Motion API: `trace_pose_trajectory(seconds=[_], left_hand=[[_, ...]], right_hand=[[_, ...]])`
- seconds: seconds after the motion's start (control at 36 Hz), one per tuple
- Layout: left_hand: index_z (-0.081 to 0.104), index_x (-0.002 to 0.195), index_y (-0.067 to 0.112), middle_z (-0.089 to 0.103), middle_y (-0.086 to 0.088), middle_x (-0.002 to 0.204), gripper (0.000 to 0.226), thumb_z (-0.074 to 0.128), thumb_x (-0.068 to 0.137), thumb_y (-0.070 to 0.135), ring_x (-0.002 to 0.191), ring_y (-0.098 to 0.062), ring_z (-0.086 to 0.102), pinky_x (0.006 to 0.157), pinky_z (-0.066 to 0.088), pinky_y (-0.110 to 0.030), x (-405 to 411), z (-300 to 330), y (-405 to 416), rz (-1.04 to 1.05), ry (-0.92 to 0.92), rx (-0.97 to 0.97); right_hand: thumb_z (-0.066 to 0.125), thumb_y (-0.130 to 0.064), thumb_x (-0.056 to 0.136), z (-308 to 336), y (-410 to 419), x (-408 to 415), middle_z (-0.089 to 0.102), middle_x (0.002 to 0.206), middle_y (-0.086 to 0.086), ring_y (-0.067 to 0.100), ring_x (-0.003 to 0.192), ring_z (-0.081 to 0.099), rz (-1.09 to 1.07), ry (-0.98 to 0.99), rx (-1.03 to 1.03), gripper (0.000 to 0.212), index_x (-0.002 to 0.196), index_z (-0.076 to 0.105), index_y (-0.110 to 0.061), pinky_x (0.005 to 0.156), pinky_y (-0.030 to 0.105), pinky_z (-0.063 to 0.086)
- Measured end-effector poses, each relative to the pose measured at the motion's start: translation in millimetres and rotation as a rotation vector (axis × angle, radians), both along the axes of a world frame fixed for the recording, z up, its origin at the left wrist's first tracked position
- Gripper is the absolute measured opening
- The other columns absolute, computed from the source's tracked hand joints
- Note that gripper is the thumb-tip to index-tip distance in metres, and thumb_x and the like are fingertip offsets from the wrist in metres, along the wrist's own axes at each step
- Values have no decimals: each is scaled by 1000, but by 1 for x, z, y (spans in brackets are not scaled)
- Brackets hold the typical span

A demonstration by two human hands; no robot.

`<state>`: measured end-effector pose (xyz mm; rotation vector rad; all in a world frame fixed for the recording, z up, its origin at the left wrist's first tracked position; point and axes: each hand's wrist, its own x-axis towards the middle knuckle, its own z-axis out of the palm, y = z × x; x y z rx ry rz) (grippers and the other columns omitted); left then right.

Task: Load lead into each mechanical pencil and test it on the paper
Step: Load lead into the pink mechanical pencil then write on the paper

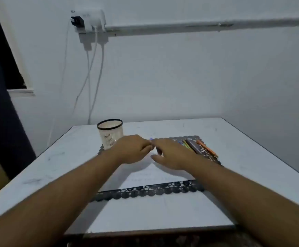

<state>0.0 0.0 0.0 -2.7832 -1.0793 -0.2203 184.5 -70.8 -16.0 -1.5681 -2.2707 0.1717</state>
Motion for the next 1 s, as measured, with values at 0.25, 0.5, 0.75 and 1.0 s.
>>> trace_pose_trajectory(seconds=[0.25,0.5,0.75,1.0], left_hand=[[48,79,26,62,3,78,26,38,101,36,74,-18,57,66,48,-36,-9,-60,1,40,-71,-2],[36,67,26,49,3,66,33,46,97,32,66,-12,47,59,40,-35,-14,-74,5,41,-246,-33],[40,68,26,52,6,66,31,47,98,32,65,-9,49,58,40,-32,-15,-79,9,30,-294,-56],[39,68,26,50,4,66,37,43,104,32,66,-11,49,61,41,-34,-15,-78,8,4,-336,-105]], right_hand=[[49,-34,107,-38,1,-3,50,100,-5,13,86,47,-7,-90,-51,28,127,60,-18,70,27,30],[57,-38,104,-37,-4,8,55,96,-13,5,81,50,-91,64,-34,15,116,62,-30,67,24,37],[61,-25,95,-17,3,66,64,82,-5,19,77,62,-601,126,-27,13,83,65,-21,60,29,38],[76,-25,86,-11,-1,73,68,88,-3,15,75,60,-661,154,-125,18,77,64,-18,60,29,41]])
